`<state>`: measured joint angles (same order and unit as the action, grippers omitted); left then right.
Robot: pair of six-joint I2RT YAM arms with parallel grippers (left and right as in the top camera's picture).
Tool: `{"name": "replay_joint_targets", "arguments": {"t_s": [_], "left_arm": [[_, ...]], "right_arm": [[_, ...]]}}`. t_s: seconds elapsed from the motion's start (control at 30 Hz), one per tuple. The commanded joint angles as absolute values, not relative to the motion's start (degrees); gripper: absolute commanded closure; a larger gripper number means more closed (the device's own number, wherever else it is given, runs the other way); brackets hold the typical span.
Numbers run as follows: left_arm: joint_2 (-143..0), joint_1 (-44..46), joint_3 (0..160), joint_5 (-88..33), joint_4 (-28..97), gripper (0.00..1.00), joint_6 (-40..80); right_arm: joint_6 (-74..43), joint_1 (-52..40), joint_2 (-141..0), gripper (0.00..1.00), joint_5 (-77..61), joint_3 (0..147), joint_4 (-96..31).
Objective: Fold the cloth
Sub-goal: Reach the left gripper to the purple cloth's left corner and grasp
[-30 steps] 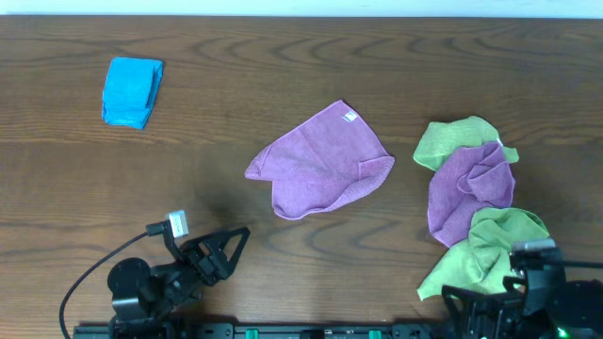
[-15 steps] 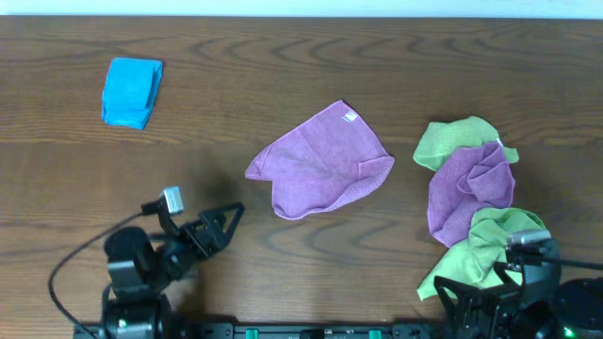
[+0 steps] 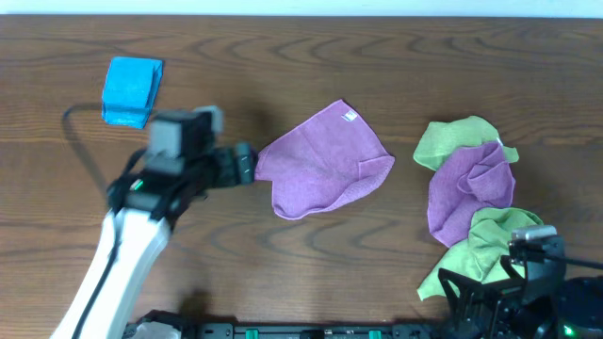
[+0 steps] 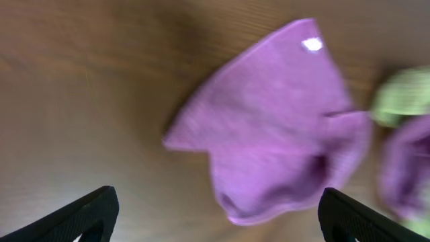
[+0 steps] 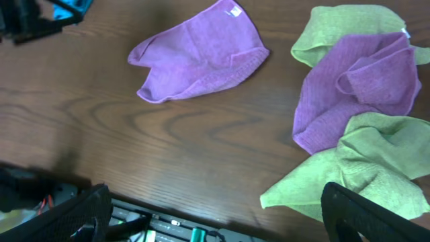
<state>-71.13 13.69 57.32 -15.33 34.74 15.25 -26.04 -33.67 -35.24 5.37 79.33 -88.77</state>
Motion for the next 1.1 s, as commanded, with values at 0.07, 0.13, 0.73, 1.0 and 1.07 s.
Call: {"name": "replay_joint_targets", "arguments": {"t_s": [0.07, 0.13, 0.73, 1.0, 1.07], "left_arm": [[-85.01, 22.96, 65.73, 13.67, 35.31, 0.04, 10.24], [-90.06, 24.53, 67.07, 18.24, 35.07, 0.04, 10.24], [-103.77, 26.44, 67.83, 5.93, 32.97, 0.17, 10.26], [-103.79, 26.37, 67.66, 9.04, 32.34, 0.27, 7.25], [-103.79, 26.28, 67.66, 9.41, 32.36, 0.27, 7.25]], "right_arm": [[-24.95, -34.59, -35.31, 0.01, 7.77, 79.37, -88.68], [-24.95, -34.59, -35.31, 0.01, 8.73, 79.37, -88.71], [-24.51, -34.59, -35.31, 0.01, 10.35, 79.35, -88.75], [-24.53, -34.59, -35.31, 0.01, 10.33, 79.37, -89.17], [-24.53, -34.59, -35.31, 0.01, 10.33, 79.35, -89.19]]}}
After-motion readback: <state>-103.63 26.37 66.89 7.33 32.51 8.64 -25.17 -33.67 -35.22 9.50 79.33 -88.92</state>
